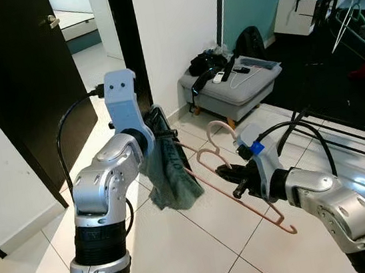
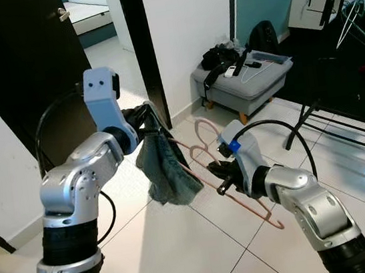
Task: Hang hanger
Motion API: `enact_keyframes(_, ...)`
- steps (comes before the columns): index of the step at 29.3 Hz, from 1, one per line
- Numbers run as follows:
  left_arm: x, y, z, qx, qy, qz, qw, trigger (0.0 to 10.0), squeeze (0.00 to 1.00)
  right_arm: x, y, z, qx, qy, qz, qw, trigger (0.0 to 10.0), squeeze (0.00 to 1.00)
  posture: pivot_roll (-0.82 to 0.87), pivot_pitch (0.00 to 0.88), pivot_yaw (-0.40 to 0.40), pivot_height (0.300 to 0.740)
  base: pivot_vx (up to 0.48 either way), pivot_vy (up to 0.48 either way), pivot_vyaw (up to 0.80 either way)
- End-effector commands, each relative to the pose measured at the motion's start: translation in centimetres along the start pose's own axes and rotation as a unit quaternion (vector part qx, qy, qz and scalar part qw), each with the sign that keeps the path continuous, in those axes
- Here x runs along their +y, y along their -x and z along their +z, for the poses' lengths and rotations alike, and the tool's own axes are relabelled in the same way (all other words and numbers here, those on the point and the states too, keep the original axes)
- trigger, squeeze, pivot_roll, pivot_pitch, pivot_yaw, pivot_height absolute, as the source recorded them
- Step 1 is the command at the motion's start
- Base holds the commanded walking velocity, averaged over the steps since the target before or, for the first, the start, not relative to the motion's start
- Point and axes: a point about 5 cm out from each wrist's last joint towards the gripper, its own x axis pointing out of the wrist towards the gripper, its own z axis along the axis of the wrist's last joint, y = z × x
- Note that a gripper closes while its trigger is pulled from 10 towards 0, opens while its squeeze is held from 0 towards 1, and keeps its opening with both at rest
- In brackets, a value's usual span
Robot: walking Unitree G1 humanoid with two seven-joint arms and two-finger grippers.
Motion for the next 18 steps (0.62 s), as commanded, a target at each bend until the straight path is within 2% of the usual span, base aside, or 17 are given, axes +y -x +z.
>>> enact_keyframes(1, 0.2, 0.4, -0.2, 0.004, 0.014, -0.001, 1.000, 10.0, 0.00, -0.4, -0.1, 0.0, -0.004, 0.002, -0.019, 1.000, 10.0, 0.00, -0.07, 0.000, 0.019, 0.731, 0.000, 0.000, 0.00)
enact_keyframes(6, 0.6, 0.9, -0.7, 0.016, 0.008, -0.006, 1.000, 10.0, 0.00, -1.3, -0.1, 0.3, -0.020, -0.008, -0.047, 0.999, 10.0, 0.00, -0.07, 0.000, 0.022, 0.731, 0.000, 0.000, 0.00)
enact_keyframes(7, 1.0, 1.2, -1.6, 0.035, -0.016, -0.008, 0.999, 10.0, 0.00, -2.1, -0.1, 0.5, -0.032, -0.018, -0.075, 0.997, 10.0, 0.00, -0.07, 0.000, 0.021, 0.731, 0.000, 0.000, 0.00)
enact_keyframes(8, 1.0, 1.2, -1.6, 0.035, -0.016, -0.008, 0.999, 10.0, 0.00, -2.1, -0.1, 0.5, -0.032, -0.018, -0.075, 0.997, 10.0, 0.00, -0.07, 0.000, 0.021, 0.731, 0.000, 0.000, 0.00)
enact_keyframes(9, 1.6, 1.6, -3.0, 0.064, -0.053, -0.010, 0.997, 10.0, 0.00, -2.9, 0.0, 0.6, -0.041, -0.027, -0.102, 0.994, 10.0, 0.00, -0.07, 0.000, 0.023, 0.731, 0.000, 0.000, 0.00)
enact_keyframes(10, 1.6, 1.6, -3.0, 0.064, -0.053, -0.010, 0.997, 10.0, 0.00, -2.9, 0.0, 0.6, -0.041, -0.027, -0.102, 0.994, 10.0, 0.00, -0.07, 0.000, 0.023, 0.731, 0.000, 0.000, 0.00)
enact_keyframes(12, 3.0, 2.7, -6.3, 0.131, -0.142, -0.015, 0.981, 10.0, 0.00, -4.3, 0.2, 1.1, -0.076, -0.059, -0.150, 0.984, 10.0, 0.00, -0.07, 0.000, 0.023, 0.731, 0.000, 0.000, 0.00)
enact_keyframes(13, 3.3, 3.1, -7.2, 0.151, -0.166, -0.021, 0.974, 10.0, 0.00, -4.7, 0.4, 1.4, -0.089, -0.069, -0.162, 0.980, 10.0, 0.00, -0.07, 0.000, 0.023, 0.731, 0.000, 0.000, 0.00)
enact_keyframes(14, 3.3, 3.1, -7.2, 0.151, -0.166, -0.021, 0.974, 10.0, 0.00, -4.7, 0.4, 1.4, -0.089, -0.069, -0.162, 0.980, 10.0, 0.00, -0.07, 0.000, 0.023, 0.731, 0.000, 0.000, 0.00)
enact_keyframes(17, 2.2, 4.6, -10.2, 0.203, -0.201, -0.090, 0.954, 10.0, 0.00, -5.4, 1.0, 3.2, -0.184, -0.138, -0.164, 0.959, 10.0, 0.00, -0.07, 0.000, 0.021, 0.731, 0.000, 0.000, 0.00)
enact_keyframes(18, 2.2, 4.6, -10.2, 0.203, -0.201, -0.090, 0.954, 10.0, 0.00, -5.4, 1.0, 3.2, -0.184, -0.138, -0.164, 0.959, 10.0, 0.00, -0.07, 0.000, 0.021, 0.731, 0.000, 0.000, 0.00)
